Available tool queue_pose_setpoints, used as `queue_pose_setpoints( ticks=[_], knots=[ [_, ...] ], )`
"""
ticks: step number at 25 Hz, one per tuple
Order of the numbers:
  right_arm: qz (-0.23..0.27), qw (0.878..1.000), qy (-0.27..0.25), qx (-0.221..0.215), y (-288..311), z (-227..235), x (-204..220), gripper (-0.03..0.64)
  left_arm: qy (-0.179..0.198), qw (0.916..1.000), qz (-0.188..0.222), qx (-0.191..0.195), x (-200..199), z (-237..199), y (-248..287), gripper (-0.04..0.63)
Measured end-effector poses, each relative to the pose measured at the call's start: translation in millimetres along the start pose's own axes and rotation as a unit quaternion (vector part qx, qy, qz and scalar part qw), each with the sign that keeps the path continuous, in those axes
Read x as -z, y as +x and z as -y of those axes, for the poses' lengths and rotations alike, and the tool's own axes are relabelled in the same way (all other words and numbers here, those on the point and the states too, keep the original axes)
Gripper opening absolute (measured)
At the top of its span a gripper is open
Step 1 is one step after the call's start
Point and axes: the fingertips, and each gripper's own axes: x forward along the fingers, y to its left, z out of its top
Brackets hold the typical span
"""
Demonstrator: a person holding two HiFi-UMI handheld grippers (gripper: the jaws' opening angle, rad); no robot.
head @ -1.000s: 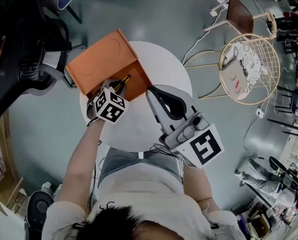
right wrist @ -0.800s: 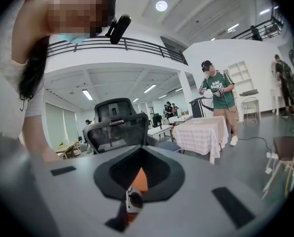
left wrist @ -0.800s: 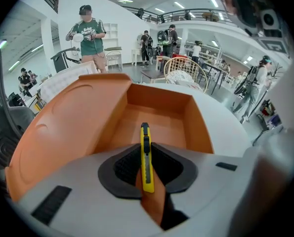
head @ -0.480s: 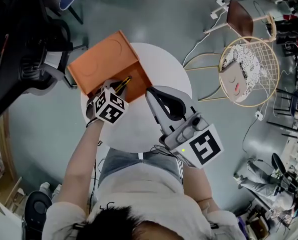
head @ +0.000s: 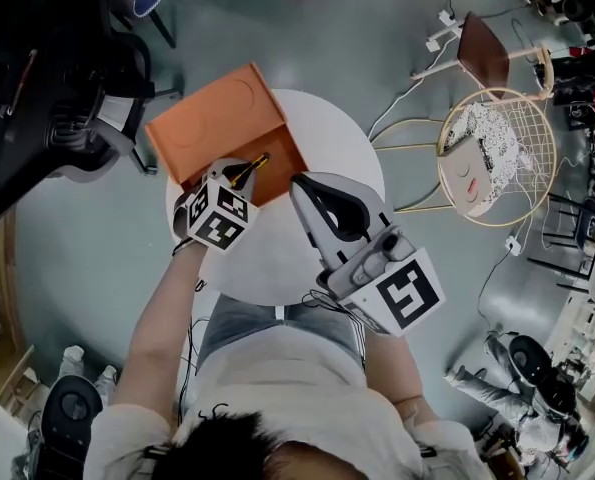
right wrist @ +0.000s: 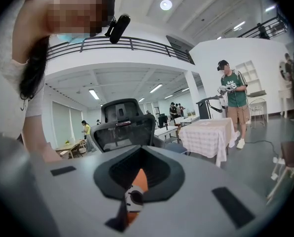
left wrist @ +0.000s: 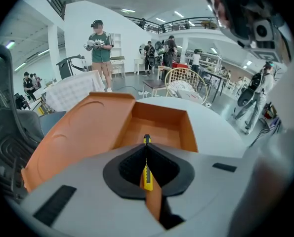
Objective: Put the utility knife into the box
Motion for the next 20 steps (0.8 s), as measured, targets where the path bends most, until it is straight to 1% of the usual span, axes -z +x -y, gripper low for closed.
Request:
queue_pose_setpoints(
  ticks=[5,11,20],
  knots=[
    [-0.002,1.000,-0.008,-0.015,-0.5,-8.7,-3.3,0.008,-0.010,0.9997,0.018,-0.012,-5.9,0.4,-10.8,0.011],
    [-0.006,0.999,-0.017,-0.039,-0.8,-19.2,-8.9,0.008,-0.034,0.9982,0.040,-0.031,-11.6,-0.1,-29.0,0.011],
    [-0.004,0.995,-0.035,-0.092,0.1,-33.1,-21.4,0.008,-0.072,0.9903,0.092,-0.075,-31.4,-1.9,-67.0,0.009]
  ],
)
